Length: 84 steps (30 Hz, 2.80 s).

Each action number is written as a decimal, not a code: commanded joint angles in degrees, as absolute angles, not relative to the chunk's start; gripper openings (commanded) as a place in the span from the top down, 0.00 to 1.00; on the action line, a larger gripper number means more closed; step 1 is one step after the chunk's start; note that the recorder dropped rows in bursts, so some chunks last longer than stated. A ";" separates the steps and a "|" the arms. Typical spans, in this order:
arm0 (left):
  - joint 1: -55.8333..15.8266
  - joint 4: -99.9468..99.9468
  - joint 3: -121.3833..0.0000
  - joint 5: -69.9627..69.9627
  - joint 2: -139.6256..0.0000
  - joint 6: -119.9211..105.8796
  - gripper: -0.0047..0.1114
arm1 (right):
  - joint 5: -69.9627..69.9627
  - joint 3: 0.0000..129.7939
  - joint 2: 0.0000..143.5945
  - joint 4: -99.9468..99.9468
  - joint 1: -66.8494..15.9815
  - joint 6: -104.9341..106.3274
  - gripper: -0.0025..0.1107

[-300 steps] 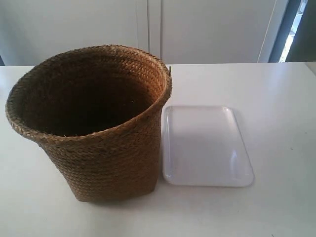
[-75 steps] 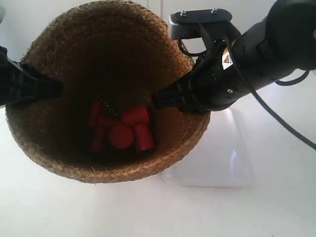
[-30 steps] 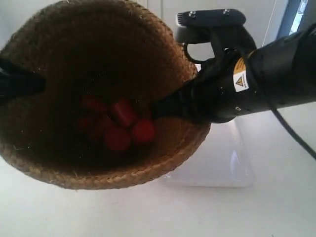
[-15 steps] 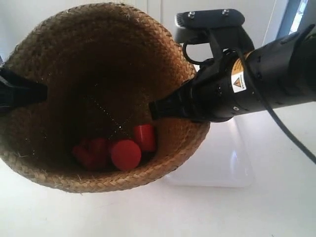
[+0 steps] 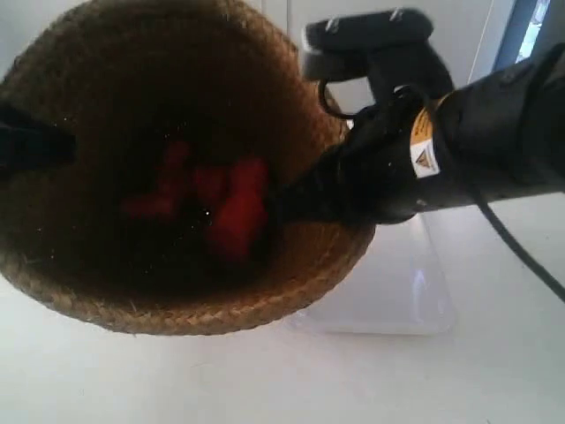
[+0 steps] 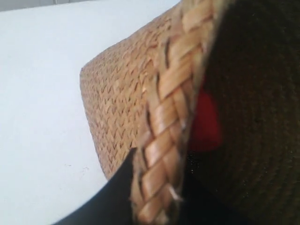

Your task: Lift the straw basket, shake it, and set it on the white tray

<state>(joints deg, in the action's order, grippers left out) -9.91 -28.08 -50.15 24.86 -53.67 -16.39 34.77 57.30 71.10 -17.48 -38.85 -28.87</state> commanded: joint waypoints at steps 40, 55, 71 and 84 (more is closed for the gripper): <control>-9.83 -35.46 -49.30 24.92 -52.84 -25.30 0.96 | 34.84 58.58 69.81 -28.32 -39.56 -34.25 0.98; -9.83 -35.75 -49.75 24.62 -54.74 -22.87 0.96 | 38.63 59.27 71.42 -27.35 -39.56 -33.54 0.98; -8.77 -35.06 -55.40 27.55 -53.29 -22.99 0.96 | 38.92 60.04 67.96 -26.98 -41.26 -32.38 0.98; -8.77 -36.14 -50.40 24.91 -53.31 -27.38 0.96 | 36.10 57.50 71.23 -26.76 -41.26 -36.14 0.98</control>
<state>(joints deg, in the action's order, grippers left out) -8.79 -33.60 -51.46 26.58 -54.22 -24.93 36.30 58.03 70.91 -23.86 -41.65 -36.77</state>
